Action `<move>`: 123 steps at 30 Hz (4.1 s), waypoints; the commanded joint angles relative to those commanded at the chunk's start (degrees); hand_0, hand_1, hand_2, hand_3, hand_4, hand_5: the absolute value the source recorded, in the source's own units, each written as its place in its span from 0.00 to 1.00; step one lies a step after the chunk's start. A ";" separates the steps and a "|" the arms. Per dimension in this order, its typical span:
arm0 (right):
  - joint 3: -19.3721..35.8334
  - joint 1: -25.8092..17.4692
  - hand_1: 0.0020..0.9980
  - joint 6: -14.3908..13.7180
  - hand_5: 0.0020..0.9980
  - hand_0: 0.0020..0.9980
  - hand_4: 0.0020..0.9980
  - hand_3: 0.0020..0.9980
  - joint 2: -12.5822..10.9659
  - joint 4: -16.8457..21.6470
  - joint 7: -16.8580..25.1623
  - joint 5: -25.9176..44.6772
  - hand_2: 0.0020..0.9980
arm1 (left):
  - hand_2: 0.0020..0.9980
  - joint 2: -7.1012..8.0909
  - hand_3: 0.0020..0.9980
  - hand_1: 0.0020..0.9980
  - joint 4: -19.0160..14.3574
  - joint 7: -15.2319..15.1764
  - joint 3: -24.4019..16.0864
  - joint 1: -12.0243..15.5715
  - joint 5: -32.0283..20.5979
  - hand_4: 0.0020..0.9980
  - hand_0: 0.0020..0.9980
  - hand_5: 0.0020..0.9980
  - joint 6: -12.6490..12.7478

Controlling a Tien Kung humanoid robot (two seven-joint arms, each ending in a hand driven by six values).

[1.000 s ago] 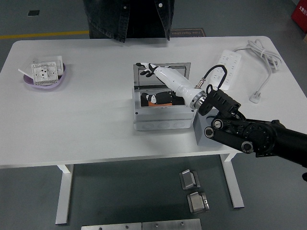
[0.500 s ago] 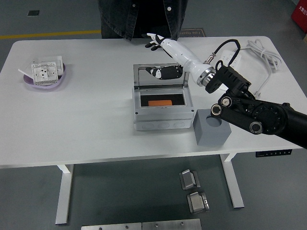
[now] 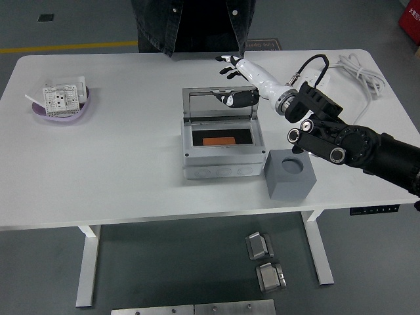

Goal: Pick up the cylinder from the cube,place it in the box,flap close box

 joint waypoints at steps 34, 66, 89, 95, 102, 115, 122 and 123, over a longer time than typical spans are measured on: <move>6.11 -10.63 0.79 -5.52 0.22 0.84 0.72 0.92 -7.83 21.85 -3.74 -19.50 0.83 | 0.64 -0.57 0.65 0.70 0.02 -1.04 1.91 0.69 -2.96 0.56 0.69 0.36 0.39; 29.87 -30.82 0.78 -6.07 0.23 0.81 0.71 0.95 -16.80 33.22 -6.65 -28.85 0.83 | 0.63 -0.59 0.65 0.70 0.31 -0.40 0.91 1.02 -2.30 0.56 0.69 0.36 0.24; 75.05 -58.13 0.76 -1.90 0.26 0.80 0.72 0.92 -11.52 40.09 13.07 -2.23 0.81 | 0.64 0.87 0.65 0.70 0.27 -0.16 1.48 0.06 -3.46 0.56 0.69 0.36 -0.18; 82.49 -58.37 0.76 2.51 0.27 0.80 0.73 0.90 -10.65 38.68 15.83 9.22 0.80 | 0.64 1.09 0.65 0.70 0.17 -0.31 1.98 -0.88 -3.95 0.56 0.69 0.36 -0.33; 85.97 -59.17 0.76 4.25 0.29 0.80 0.74 0.89 -10.22 38.76 16.49 18.53 0.80 | 0.64 1.48 0.65 0.70 -0.12 -1.16 1.62 -1.74 -4.53 0.56 0.69 0.36 -0.31; 90.39 -63.30 0.76 3.81 0.33 0.82 0.76 0.89 -9.95 38.82 15.32 17.71 0.81 | 0.64 3.19 0.66 0.70 -1.34 -2.26 -10.59 -1.62 3.26 0.56 0.69 0.36 -0.17; 91.73 -63.81 0.77 3.46 0.32 0.83 0.77 0.89 -9.88 39.27 15.02 16.08 0.81 | 0.64 3.91 0.66 0.70 -5.36 -2.08 -21.53 -2.31 13.09 0.56 0.69 0.36 -0.43; 91.69 -63.78 0.77 3.45 0.32 0.83 0.77 0.89 -9.85 39.27 14.98 15.94 0.81 | 0.64 3.91 0.66 0.70 -5.75 -2.04 -22.83 -2.39 14.28 0.56 0.69 0.36 -0.45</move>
